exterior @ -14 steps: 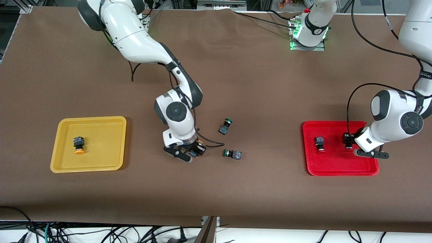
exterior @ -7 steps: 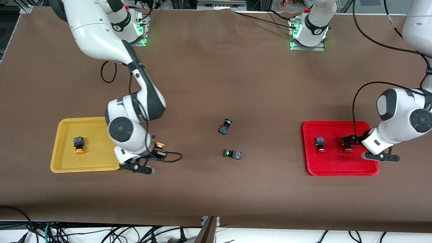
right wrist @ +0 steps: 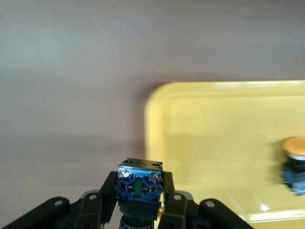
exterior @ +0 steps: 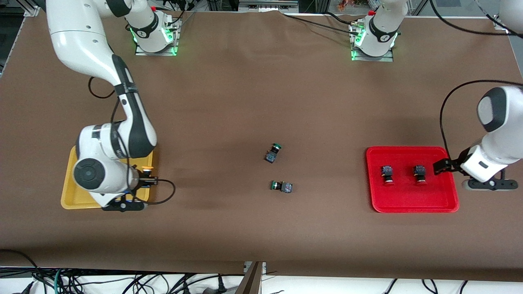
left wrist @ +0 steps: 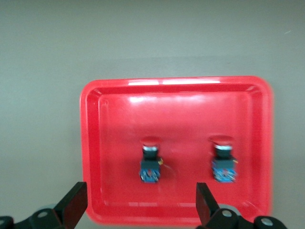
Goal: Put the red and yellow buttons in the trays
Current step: 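Lower the yellow button into the yellow tray while the left gripper withdraws, then open the right gripper and lift it away from the yellow tray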
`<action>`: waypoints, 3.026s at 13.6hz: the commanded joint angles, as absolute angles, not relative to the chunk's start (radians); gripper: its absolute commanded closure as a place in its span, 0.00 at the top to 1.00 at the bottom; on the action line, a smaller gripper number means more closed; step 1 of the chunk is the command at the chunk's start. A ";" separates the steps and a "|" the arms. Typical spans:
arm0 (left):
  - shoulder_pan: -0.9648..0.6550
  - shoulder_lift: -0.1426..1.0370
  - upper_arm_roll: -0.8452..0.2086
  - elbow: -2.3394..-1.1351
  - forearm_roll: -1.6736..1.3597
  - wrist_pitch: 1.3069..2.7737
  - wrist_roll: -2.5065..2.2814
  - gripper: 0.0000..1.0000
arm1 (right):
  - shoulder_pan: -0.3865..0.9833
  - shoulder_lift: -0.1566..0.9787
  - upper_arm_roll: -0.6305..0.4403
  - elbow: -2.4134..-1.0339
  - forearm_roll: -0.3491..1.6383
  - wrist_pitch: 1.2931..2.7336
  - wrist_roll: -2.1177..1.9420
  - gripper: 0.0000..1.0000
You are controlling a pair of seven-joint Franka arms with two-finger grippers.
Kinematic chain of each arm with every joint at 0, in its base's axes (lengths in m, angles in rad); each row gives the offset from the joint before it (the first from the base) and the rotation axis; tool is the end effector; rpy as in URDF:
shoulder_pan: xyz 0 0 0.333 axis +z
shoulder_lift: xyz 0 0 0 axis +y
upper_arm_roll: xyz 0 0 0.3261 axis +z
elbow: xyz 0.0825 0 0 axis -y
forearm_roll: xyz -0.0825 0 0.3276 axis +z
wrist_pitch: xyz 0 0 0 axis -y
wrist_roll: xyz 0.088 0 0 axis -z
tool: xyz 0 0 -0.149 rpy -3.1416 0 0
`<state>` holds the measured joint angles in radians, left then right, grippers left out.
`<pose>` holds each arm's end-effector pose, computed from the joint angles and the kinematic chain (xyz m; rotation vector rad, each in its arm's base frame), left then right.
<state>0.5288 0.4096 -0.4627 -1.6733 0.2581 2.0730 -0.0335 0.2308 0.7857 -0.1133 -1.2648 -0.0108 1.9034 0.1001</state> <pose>0.6116 0.0932 0.3826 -3.0902 -0.0240 -0.0586 0.6763 0.0962 0.2694 3.0270 0.0741 -0.1998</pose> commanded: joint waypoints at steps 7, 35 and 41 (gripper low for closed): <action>0.540 0.267 -0.515 -1.468 0.117 1.675 0.031 1.00 | 0.110 0.738 -0.118 -1.460 0.038 2.009 -0.052 0.00; -0.018 0.075 0.020 -1.520 -0.038 1.608 0.057 1.00 | 0.077 0.522 -0.118 -1.390 0.041 1.778 -0.198 0.99; -0.015 0.075 0.017 -1.520 -0.009 1.598 0.061 1.00 | 0.086 0.488 -0.114 -1.237 0.046 1.505 -0.141 0.99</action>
